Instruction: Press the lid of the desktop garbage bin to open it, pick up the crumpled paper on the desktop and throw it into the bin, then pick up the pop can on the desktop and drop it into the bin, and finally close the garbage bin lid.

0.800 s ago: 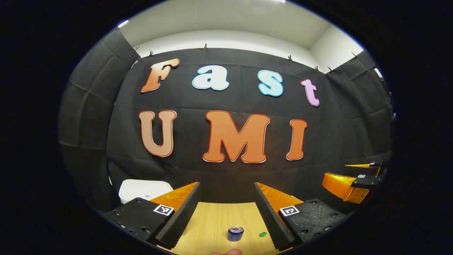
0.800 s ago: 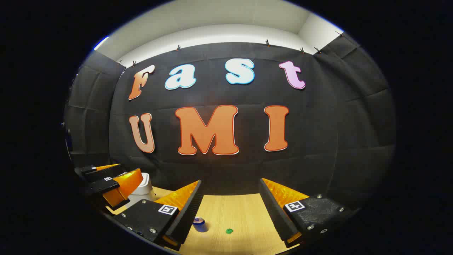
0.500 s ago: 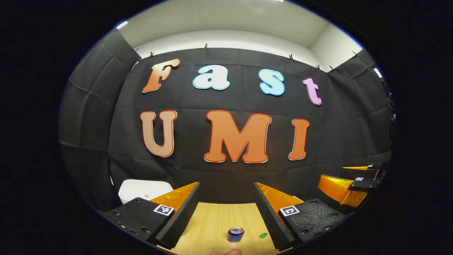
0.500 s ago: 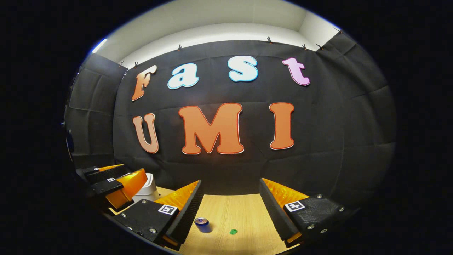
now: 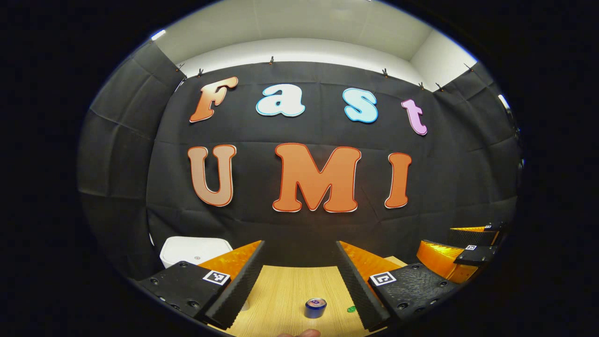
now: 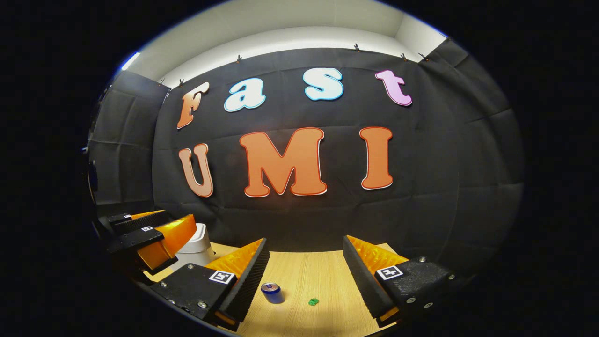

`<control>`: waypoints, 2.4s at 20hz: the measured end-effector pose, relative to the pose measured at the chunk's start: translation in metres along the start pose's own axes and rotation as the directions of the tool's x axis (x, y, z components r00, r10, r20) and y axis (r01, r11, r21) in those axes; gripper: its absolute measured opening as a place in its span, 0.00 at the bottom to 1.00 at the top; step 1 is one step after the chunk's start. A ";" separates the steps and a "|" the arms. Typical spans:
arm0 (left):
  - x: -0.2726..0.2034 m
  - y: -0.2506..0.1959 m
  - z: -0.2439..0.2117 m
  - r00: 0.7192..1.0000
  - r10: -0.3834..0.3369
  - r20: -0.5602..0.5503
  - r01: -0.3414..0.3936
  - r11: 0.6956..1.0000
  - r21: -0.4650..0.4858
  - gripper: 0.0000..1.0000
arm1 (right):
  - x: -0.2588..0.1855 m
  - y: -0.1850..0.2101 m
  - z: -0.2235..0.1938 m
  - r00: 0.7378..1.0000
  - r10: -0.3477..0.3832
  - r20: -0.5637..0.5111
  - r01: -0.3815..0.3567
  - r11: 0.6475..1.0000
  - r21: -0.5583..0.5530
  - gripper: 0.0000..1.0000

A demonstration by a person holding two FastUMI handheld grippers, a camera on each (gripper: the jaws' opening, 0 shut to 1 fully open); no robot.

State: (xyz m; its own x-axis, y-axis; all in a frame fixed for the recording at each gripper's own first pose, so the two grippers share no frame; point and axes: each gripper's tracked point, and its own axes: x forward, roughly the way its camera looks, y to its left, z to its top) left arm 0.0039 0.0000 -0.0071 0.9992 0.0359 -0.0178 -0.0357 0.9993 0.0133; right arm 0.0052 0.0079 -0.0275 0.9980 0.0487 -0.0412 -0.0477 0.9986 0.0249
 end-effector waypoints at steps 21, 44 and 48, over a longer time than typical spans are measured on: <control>-0.002 0.001 0.003 1.000 -0.002 0.005 0.002 1.000 -0.004 0.92 | -0.002 -0.014 -0.020 0.999 -0.019 -0.049 0.019 1.000 -0.007 0.94; 0.054 0.165 0.017 0.962 0.272 -0.018 -0.270 0.960 0.079 0.39 | 0.026 -0.001 -0.033 0.996 0.021 -0.085 -0.022 1.000 -0.011 0.94; 0.070 0.214 -0.009 0.931 0.349 -0.109 -0.341 0.936 0.088 0.05 | 0.027 -0.002 -0.040 0.995 0.022 -0.099 -0.024 1.000 -0.009 0.94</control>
State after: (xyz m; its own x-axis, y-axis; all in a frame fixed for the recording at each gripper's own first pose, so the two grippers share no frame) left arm 0.0658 0.2161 -0.0143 0.9154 0.3837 -0.1213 -0.3723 0.9219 0.1069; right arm 0.0310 0.0083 -0.0683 0.9875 0.0732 -0.1396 -0.0715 0.9973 0.0168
